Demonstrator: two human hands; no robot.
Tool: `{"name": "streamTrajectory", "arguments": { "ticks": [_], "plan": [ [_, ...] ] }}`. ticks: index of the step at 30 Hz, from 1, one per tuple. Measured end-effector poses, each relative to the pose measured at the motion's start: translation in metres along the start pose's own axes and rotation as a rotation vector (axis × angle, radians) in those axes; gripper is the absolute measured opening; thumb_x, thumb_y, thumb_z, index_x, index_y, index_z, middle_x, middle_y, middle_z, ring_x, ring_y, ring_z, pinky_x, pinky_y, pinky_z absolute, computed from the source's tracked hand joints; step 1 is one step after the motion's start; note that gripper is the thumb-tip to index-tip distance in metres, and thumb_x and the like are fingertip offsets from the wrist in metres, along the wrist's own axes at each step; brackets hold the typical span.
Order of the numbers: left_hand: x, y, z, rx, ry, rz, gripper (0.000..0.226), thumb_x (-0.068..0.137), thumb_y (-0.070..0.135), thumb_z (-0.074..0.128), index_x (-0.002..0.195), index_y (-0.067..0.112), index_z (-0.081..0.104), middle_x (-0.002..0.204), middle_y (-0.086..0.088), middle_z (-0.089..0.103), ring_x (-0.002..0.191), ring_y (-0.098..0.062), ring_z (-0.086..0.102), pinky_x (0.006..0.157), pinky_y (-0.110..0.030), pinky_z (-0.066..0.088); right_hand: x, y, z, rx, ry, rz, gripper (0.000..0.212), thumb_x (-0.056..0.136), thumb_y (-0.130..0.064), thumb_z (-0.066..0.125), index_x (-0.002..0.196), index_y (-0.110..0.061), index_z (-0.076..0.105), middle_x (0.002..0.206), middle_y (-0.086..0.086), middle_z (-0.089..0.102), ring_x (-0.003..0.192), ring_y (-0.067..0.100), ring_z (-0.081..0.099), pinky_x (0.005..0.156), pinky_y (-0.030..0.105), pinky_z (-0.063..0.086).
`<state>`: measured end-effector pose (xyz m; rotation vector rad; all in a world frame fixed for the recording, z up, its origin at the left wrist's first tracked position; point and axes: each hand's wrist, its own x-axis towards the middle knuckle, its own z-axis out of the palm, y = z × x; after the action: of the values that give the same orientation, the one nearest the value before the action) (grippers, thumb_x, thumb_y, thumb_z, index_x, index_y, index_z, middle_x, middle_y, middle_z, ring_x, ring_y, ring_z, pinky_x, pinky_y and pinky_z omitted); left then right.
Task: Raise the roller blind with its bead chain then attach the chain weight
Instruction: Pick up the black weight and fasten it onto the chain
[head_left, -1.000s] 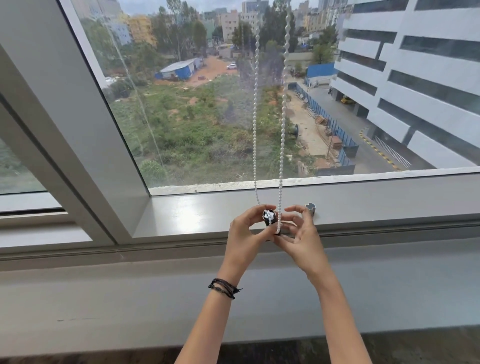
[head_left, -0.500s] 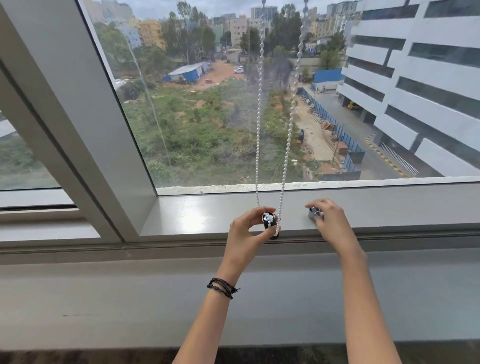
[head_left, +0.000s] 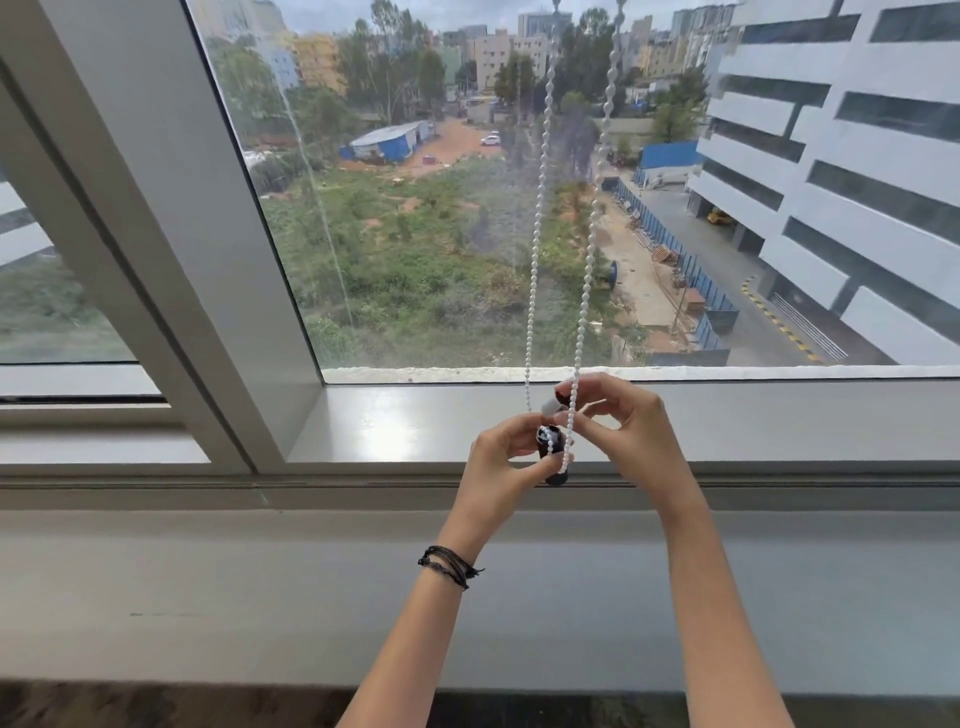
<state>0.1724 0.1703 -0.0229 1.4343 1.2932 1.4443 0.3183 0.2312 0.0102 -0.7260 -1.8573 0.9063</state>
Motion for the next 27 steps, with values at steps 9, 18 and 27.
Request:
{"name": "streamTrajectory", "arguments": {
  "ticks": [9, 18, 27],
  "plan": [
    [0.0034, -0.0025, -0.0008, 0.034, -0.024, 0.020, 0.021, 0.080, 0.006, 0.071, 0.100, 0.013, 0.069, 0.088, -0.002, 0.073, 0.083, -0.010, 0.069, 0.080, -0.022, 0.055, 0.0021, -0.0081, 0.0045, -0.001, -0.103, -0.066, 0.026, 0.078, -0.002, 0.071, 0.094, -0.022, 0.071, 0.091, -0.004, 0.068, 0.084, 0.013, 0.065, 0.071, 0.023, 0.054],
    [0.0035, 0.0019, -0.0043, 0.074, -0.056, 0.090, 0.032, 0.085, 0.004, 0.063, 0.082, 0.036, 0.060, 0.072, 0.019, 0.063, 0.076, -0.003, 0.061, 0.067, -0.018, 0.054, 0.0053, -0.0071, 0.0018, -0.003, -0.131, -0.040, 0.029, 0.077, 0.002, 0.070, 0.096, -0.021, 0.072, 0.091, -0.003, 0.068, 0.083, 0.016, 0.065, 0.070, 0.025, 0.054],
    [0.0068, 0.0049, -0.0075, 0.141, -0.084, 0.129, 0.029, 0.085, 0.011, 0.061, 0.089, 0.040, 0.061, 0.074, 0.022, 0.060, 0.075, -0.001, 0.058, 0.074, -0.026, 0.056, 0.0053, -0.0071, 0.0009, 0.060, -0.114, -0.042, 0.036, 0.077, 0.003, 0.070, 0.089, -0.031, 0.073, 0.085, -0.014, 0.069, 0.078, 0.010, 0.066, 0.070, 0.019, 0.054]
  ]
}}
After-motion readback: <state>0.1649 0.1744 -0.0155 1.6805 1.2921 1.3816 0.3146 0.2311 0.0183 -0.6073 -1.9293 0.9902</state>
